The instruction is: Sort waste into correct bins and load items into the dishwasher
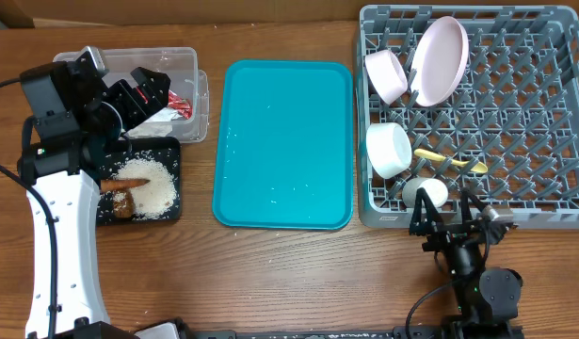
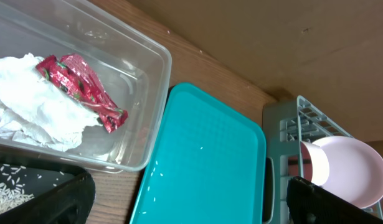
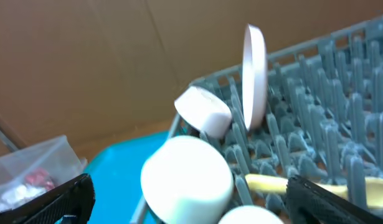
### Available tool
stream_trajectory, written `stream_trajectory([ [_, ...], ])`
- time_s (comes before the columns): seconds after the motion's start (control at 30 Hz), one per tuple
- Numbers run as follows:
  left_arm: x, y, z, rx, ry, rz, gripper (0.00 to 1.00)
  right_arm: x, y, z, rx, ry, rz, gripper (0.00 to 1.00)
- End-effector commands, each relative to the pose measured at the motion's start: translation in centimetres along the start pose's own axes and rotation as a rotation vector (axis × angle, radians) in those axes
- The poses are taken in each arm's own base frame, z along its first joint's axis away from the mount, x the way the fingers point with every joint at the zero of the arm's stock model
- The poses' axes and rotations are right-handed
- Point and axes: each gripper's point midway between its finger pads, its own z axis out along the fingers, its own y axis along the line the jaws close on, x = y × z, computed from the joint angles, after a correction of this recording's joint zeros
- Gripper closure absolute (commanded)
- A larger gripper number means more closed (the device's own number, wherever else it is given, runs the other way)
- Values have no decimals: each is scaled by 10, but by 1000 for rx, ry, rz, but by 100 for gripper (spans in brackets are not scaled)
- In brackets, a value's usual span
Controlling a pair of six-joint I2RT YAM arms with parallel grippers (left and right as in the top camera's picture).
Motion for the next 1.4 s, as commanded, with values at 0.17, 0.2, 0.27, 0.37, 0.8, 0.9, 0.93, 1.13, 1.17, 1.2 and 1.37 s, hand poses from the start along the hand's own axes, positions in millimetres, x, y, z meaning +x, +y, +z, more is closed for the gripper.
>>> stream_trajectory([
  [0.17,-2,-1,1,0,-4,29,0,3,-1,0,2,3,0,0],
  [0.2,-2,-1,1,0,-4,29,0,3,-1,0,2,3,0,0],
  [0.27,-2,-1,1,0,-4,29,0,3,-1,0,2,3,0,0],
  [0.37,-2,-1,1,0,-5,29,0,3,-1,0,2,3,0,0],
  [0.8,121,20,-39,-90,-222,292,0,3,-1,0,2,3,0,0],
  [0.9,144,26,-62,-32,-360,411,0,3,-1,0,2,3,0,0],
  [0.93,150,27,-70,-17,-408,444,0,3,-1,0,2,2,0,0],
  [1.13,145,48,-100,-92,-668,489,0,3,-1,0,2,3,0,0],
  [1.17,148,51,-98,-101,-668,491,0,3,-1,0,2,3,0,0],
  [1.2,151,59,-92,-118,-665,485,0,3,-1,0,2,3,0,0],
  [1.37,161,76,-73,-130,-668,484,0,3,-1,0,2,3,0,0],
])
